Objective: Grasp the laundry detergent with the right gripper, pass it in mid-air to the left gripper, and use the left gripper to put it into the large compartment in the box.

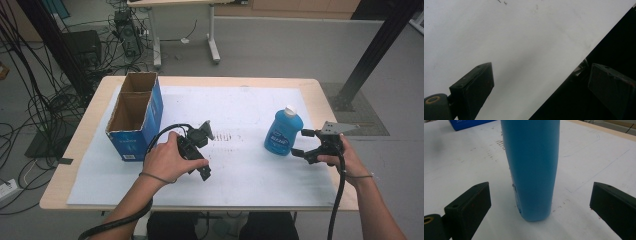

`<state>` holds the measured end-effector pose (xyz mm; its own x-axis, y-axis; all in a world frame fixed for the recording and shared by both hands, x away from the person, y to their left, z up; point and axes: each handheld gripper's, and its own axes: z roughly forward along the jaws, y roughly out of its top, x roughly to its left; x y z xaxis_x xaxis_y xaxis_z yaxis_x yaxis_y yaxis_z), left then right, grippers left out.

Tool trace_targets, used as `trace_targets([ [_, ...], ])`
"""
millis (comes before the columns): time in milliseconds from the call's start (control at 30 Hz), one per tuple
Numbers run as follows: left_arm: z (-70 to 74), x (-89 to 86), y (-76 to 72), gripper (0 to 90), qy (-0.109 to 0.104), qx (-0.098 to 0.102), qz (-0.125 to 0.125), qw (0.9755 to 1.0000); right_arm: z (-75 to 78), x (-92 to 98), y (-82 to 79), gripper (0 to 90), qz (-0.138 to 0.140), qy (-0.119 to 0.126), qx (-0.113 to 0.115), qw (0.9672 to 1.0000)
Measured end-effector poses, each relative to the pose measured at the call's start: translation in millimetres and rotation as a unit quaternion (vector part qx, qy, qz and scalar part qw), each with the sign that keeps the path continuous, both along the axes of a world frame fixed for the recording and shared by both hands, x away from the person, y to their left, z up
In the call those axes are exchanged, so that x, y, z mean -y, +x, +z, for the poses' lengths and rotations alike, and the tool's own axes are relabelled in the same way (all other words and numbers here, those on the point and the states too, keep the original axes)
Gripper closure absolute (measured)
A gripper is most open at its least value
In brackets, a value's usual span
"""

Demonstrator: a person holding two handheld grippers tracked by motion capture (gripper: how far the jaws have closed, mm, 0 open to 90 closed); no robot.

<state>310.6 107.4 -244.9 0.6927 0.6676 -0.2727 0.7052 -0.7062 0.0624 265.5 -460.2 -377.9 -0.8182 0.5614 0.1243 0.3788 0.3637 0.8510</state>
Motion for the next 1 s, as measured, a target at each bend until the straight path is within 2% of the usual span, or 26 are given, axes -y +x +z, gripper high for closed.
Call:
trace_targets([
  [700,-0.2,0.0,-1.1,6.7,-0.003,0.0,-0.001,1.0,-6.8,-4.7,2.6,3.2,-0.006,0.008,0.004,0.9999],
  [1000,-0.3,-1.8,-1.9,6.7,-0.003,0.0,0.001,1.0,-9.9,-9.0,7.0,3.2,0.004,0.013,0.005,0.9999],
])
